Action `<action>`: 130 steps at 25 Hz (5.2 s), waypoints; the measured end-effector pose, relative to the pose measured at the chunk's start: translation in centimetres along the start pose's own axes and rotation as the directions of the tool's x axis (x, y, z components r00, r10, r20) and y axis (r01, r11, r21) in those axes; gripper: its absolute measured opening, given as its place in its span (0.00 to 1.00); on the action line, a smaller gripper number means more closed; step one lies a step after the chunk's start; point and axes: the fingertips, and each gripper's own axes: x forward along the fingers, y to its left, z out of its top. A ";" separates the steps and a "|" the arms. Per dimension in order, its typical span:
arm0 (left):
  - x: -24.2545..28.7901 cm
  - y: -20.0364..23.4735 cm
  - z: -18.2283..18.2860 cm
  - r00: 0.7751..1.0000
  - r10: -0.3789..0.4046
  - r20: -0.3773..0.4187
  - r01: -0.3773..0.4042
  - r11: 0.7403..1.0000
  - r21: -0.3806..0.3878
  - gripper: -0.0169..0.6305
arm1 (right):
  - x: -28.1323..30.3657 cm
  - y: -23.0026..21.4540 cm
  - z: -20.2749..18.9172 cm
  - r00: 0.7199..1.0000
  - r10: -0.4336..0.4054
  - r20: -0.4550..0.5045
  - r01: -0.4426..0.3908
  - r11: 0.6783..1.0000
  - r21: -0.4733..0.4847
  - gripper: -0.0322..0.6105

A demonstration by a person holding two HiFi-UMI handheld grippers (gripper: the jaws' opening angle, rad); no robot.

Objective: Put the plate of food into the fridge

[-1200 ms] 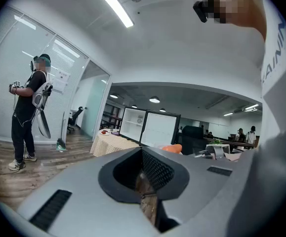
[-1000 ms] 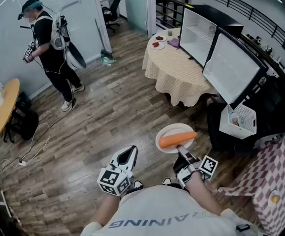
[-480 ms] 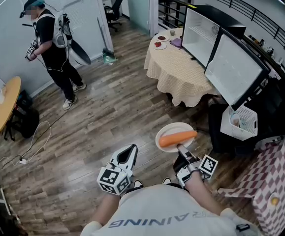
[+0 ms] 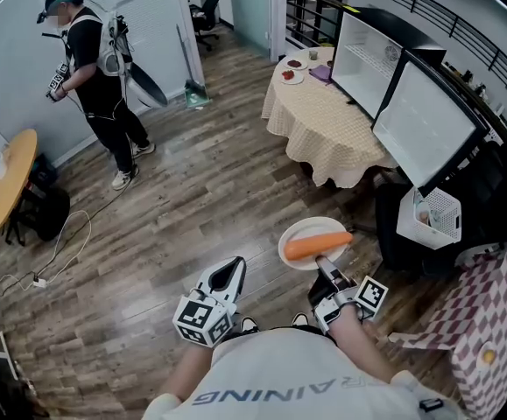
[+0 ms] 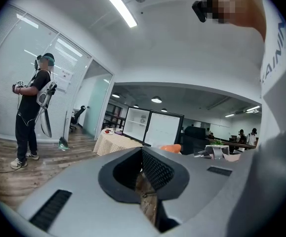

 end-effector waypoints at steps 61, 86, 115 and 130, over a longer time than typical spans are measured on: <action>34.3 15.1 6.5 0.990 -0.108 -0.096 0.109 0.994 0.004 0.04 | 25.5 -0.4 24.3 0.994 0.018 0.109 -0.025 0.998 0.063 0.10; 46.7 30.2 12.7 0.909 -0.390 -0.145 0.391 0.920 -0.025 0.04 | 39.8 4.4 27.5 0.902 0.047 0.430 -0.080 0.995 0.060 0.10; 68.1 22.5 14.1 0.790 -0.547 -0.276 0.576 0.817 0.031 0.04 | 40.4 1.8 46.3 0.809 -0.026 0.588 -0.039 0.994 0.097 0.10; 75.5 20.1 15.2 0.630 -0.704 -0.328 0.751 0.660 0.024 0.04 | 38.6 1.1 50.7 0.612 -0.092 0.786 -0.036 0.989 0.144 0.10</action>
